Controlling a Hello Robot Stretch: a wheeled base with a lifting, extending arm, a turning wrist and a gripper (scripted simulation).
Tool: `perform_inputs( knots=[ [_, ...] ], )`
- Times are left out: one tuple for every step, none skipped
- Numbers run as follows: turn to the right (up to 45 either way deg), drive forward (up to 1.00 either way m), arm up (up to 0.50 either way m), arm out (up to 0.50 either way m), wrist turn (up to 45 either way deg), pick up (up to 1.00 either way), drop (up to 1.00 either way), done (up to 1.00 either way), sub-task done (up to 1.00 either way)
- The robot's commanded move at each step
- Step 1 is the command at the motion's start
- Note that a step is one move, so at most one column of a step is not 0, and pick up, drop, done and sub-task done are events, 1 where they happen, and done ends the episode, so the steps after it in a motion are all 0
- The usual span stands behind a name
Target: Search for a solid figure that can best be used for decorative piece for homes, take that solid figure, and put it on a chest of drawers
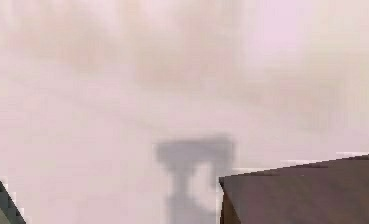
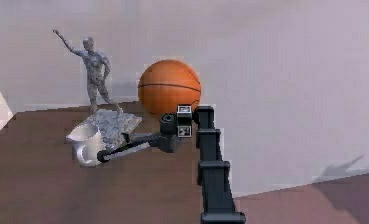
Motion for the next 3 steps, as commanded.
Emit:
perform_inputs(
  knots=[
    [0.0,0.00,0.10,0.00,0.0,0.00,0.00,0.00,0.00],
    [0.0,0.00,0.00,-0.08,0.0,0.00,0.00,0.00,0.00],
    [0.0,0.00,0.00,0.00,0.0,0.00,0.00,1.00,0.00]
  ],
)
